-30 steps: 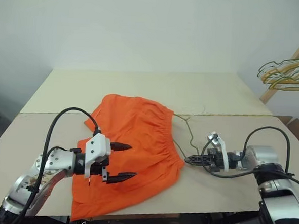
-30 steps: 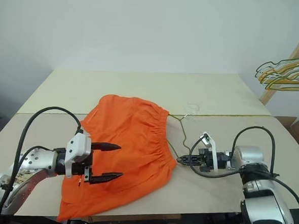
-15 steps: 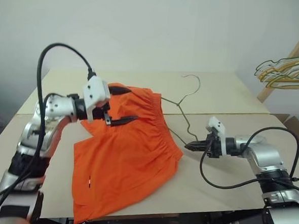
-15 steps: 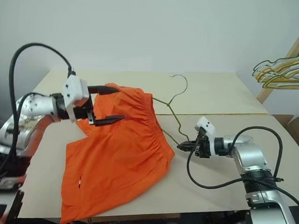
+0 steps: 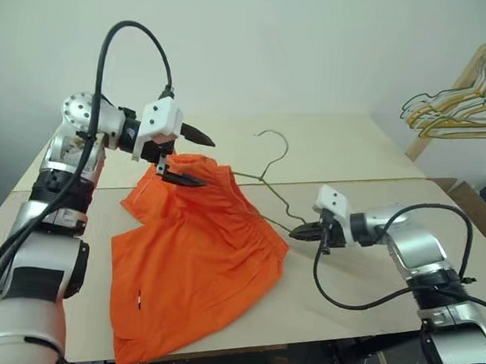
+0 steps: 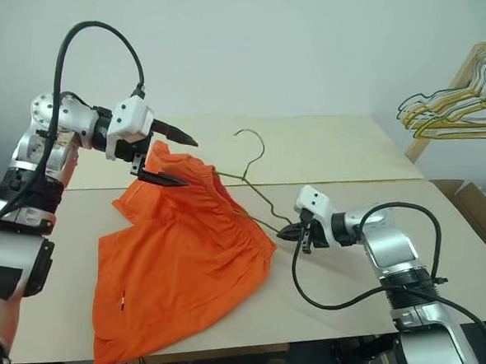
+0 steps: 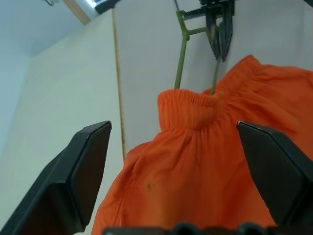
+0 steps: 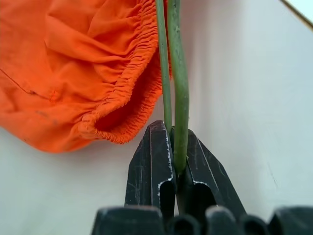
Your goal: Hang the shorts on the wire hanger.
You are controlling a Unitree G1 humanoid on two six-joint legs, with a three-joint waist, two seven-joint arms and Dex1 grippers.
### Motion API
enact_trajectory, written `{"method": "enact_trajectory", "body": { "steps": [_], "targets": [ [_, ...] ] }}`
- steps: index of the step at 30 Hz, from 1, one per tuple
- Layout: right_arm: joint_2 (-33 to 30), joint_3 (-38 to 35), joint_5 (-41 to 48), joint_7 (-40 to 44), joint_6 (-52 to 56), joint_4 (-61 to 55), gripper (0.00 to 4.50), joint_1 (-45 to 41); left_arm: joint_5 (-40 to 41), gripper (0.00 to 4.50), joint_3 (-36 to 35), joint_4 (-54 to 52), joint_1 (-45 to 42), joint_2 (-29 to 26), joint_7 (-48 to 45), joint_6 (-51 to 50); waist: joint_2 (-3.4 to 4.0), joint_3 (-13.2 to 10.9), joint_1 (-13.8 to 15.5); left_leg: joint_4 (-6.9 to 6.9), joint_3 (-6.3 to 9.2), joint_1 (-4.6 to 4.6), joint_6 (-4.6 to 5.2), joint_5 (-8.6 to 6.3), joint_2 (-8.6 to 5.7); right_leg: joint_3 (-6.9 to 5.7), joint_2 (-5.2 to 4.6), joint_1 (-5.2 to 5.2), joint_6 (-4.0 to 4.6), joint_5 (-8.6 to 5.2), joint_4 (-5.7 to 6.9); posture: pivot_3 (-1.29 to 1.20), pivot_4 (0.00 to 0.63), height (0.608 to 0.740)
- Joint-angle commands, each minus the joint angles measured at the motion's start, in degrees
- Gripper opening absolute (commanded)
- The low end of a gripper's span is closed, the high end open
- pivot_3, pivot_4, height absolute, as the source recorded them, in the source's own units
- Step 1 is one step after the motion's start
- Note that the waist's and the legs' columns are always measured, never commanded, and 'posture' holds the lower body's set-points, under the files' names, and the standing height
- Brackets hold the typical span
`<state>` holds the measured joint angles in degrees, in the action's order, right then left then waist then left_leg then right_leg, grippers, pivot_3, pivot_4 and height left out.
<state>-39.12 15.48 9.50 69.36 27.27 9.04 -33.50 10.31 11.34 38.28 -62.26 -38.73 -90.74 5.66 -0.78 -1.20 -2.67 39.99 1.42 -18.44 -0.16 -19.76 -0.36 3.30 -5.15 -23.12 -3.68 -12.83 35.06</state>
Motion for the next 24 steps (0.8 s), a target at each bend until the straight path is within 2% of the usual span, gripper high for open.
{"method": "enact_trajectory", "body": {
  "steps": [1, 7, 11, 15, 24],
  "targets": [
    [0.1, 0.0, -1.5, -0.6, -2.8, -2.7, 0.0, -2.0, -1.7, 4.45, 1.5, 4.9, -4.1, 1.1, -1.2, 2.9, 0.0, 0.0, 0.0, 0.02, 0.01, 0.0, 0.0, 0.0, 0.0, 0.0, 0.0, 0.0, 0.0, 0.0, 0.0, -0.01, 0.0, 0.74],
    [0.5, 0.5, -2.3, -0.9, -2.9, -2.8, 0.0, -2.5, 0.7, 4.45, 11.4, 8.7, -6.7, -0.4, -1.8, 3.2, 0.0, 0.0, -0.4, 0.03, 0.02, -0.01, 0.06, -0.03, 0.01, 0.02, 0.0, -0.02, -0.01, 0.01, 0.09, -0.02, 0.0, 0.74],
    [0.4, 0.3, -2.5, -0.8, -2.9, -3.4, 0.0, -2.6, 1.9, 4.45, 16.2, 10.3, -7.7, -0.7, -1.8, 3.5, 0.0, 0.0, -0.6, 0.07, 0.04, -0.02, 0.43, -0.24, 0.02, 0.02, 0.01, -0.05, -0.01, 0.01, 0.12, -0.03, 0.0, 0.74],
    [0.1, 0.6, -3.1, -1.0, -3.0, -3.6, 0.0, -2.8, 3.5, 3.59, 19.1, 11.3, -8.4, -0.8, -1.8, 3.4, 0.0, 0.0, -1.1, 0.1, 0.06, -0.02, 0.45, -0.25, 0.02, 0.02, 0.0, -0.06, -0.01, 0.01, 0.13, -0.03, 0.0, 0.74],
    [0.8, 0.8, -5.2, -2.9, -5.8, -4.4, 0.0, -2.5, 1.7, 0.53, 21.4, 14.0, -9.2, 0.0, -1.8, 6.8, 0.0, 0.0, -1.4, 0.16, 0.05, -0.02, 0.52, -0.29, 0.02, 0.02, 0.01, -0.06, -0.02, 0.01, 0.12, -0.04, 0.0, 0.74]
  ]
}}
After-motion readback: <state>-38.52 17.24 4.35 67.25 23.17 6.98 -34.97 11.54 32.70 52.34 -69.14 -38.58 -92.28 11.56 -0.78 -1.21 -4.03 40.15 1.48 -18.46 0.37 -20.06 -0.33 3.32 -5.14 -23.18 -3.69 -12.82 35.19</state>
